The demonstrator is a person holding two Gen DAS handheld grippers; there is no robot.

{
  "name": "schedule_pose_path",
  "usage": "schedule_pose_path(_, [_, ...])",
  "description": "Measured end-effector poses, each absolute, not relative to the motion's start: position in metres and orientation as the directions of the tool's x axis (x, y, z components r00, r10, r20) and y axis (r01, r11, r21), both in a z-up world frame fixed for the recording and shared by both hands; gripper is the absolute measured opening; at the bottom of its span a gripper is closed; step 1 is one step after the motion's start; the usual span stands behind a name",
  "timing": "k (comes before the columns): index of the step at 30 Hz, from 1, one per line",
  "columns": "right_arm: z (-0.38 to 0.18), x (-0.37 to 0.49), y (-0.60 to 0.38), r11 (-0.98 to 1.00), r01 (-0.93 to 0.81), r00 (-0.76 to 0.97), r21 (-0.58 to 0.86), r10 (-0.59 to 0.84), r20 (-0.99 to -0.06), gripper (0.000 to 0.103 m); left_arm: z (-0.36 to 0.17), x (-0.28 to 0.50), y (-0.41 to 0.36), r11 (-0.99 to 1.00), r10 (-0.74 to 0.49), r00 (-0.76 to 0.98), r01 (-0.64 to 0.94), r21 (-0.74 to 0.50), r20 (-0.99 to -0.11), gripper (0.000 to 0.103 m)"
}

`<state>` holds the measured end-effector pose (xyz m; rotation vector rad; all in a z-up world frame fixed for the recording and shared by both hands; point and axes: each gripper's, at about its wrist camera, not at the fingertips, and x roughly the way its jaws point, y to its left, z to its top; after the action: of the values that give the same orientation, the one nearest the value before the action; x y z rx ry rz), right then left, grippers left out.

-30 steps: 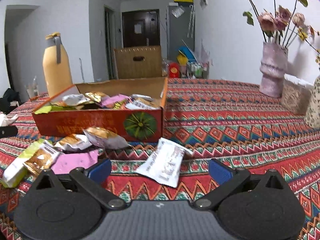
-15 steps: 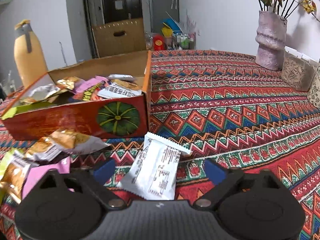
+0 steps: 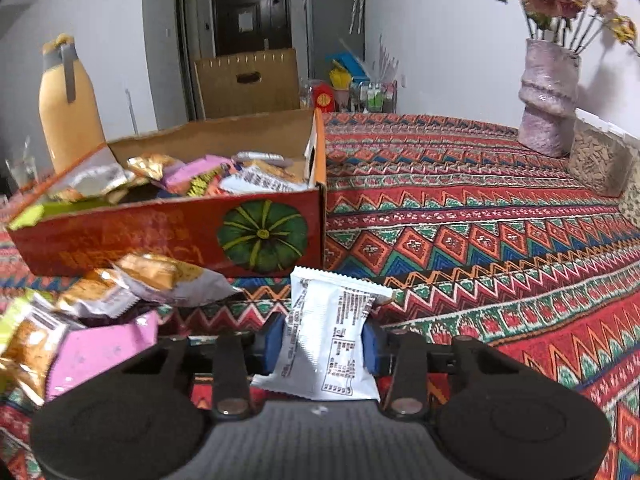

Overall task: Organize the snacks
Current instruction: 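Grasp the white packet with the right tool, then grasp the green-white bar with the left tool while the right tool holds its packet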

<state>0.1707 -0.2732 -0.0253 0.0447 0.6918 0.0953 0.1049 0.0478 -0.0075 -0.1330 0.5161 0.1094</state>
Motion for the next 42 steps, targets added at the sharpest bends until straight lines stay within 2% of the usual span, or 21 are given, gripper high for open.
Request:
schedule_pose_path(8, [-0.012,0.112,-0.269,0.983,-0.118,0.836,0.14,0.174,-0.52,0.039,-0.009,0.107,0.046,0.987,0.047,0.841,-0.121,-0.102,-0.54,0.103])
schedule_pose_path(12, [-0.014,0.096,-0.269,0.976,-0.137,0.833,0.166,0.205,-0.515,0.039,-0.008,0.105,0.041,0.991,0.017,0.815,-0.089,-0.096,-0.58,0.103])
schedule_pose_path(16, [-0.015,0.09,-0.271,0.973,-0.14,0.83,0.185,0.217,-0.513,0.039,-0.013,0.105,0.035,0.994,0.058,0.771,-0.103,-0.034,-0.634,0.103])
schedule_pose_path(23, [-0.015,0.085,-0.273,0.968,-0.149,0.83,0.204,0.234,-0.505,0.039,-0.019,0.099,0.025,0.999,0.034,0.736,-0.039,0.007,-0.676,0.103])
schedule_pose_path(29, [-0.016,0.083,-0.274,0.964,-0.157,0.826,0.216,0.248,-0.505,0.039,-0.022,0.111,0.019,0.999,0.048,0.708,-0.038,0.03,-0.705,0.074])
schedule_pose_path(32, [-0.017,0.082,-0.275,0.962,-0.159,0.824,0.222,0.253,-0.506,0.039,-0.025,0.116,0.015,0.999,0.05,0.698,-0.031,0.04,-0.714,0.067])
schedule_pose_path(39, [-0.019,0.079,-0.275,0.958,-0.17,0.822,0.229,0.266,-0.504,0.039,-0.026,0.12,0.009,1.0,0.023,0.707,-0.015,0.016,-0.707,0.041])
schedule_pose_path(42, [-0.019,0.079,-0.275,0.957,-0.172,0.821,0.232,0.27,-0.503,0.039,-0.026,0.118,0.008,1.0,0.025,0.716,-0.016,0.02,-0.698,0.038])
